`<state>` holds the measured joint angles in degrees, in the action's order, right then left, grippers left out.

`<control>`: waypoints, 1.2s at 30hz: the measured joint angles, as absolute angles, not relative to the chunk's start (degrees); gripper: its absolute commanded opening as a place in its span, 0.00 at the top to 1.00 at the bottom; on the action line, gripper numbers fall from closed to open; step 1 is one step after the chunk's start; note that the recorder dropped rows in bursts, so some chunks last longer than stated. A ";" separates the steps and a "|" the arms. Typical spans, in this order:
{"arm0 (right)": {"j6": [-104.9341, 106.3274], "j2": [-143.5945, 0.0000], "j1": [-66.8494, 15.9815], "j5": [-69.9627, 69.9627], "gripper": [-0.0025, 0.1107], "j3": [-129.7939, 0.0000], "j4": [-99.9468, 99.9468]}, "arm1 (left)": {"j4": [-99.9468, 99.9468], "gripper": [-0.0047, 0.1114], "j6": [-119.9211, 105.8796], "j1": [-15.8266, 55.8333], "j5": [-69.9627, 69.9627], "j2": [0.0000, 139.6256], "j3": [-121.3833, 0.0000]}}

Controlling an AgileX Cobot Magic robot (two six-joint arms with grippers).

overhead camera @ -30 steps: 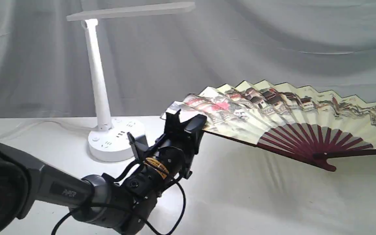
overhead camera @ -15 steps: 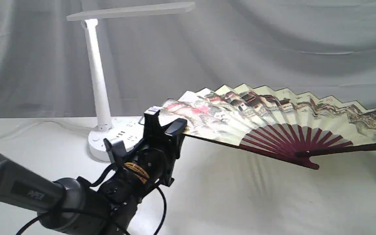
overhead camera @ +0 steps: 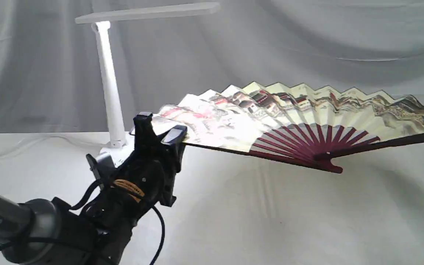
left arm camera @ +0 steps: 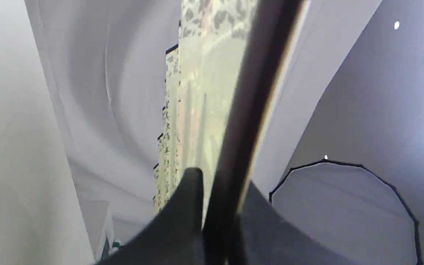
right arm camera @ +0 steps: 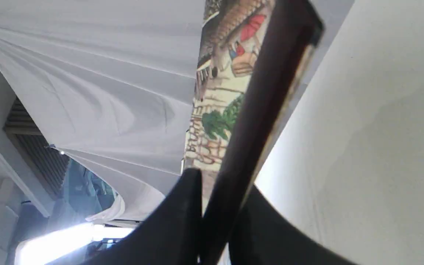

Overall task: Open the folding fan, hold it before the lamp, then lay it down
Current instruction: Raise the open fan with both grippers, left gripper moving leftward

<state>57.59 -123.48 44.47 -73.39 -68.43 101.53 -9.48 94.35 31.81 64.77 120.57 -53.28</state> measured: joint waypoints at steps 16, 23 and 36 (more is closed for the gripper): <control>55.53 -116.18 38.42 -72.44 0.98 -68.43 101.53 | -8.84 0.96 94.46 27.69 65.52 111.40 -44.02; 54.99 -115.40 35.29 -72.23 0.98 -68.43 101.53 | -7.27 0.96 94.46 24.70 65.52 106.75 -40.27; 53.03 -115.20 27.95 -70.65 0.98 -68.54 101.53 | -7.27 0.96 94.13 19.16 65.17 99.97 -34.32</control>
<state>53.03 -115.20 27.95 -70.65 -68.54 101.53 -7.27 94.13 19.16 65.17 99.97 -34.32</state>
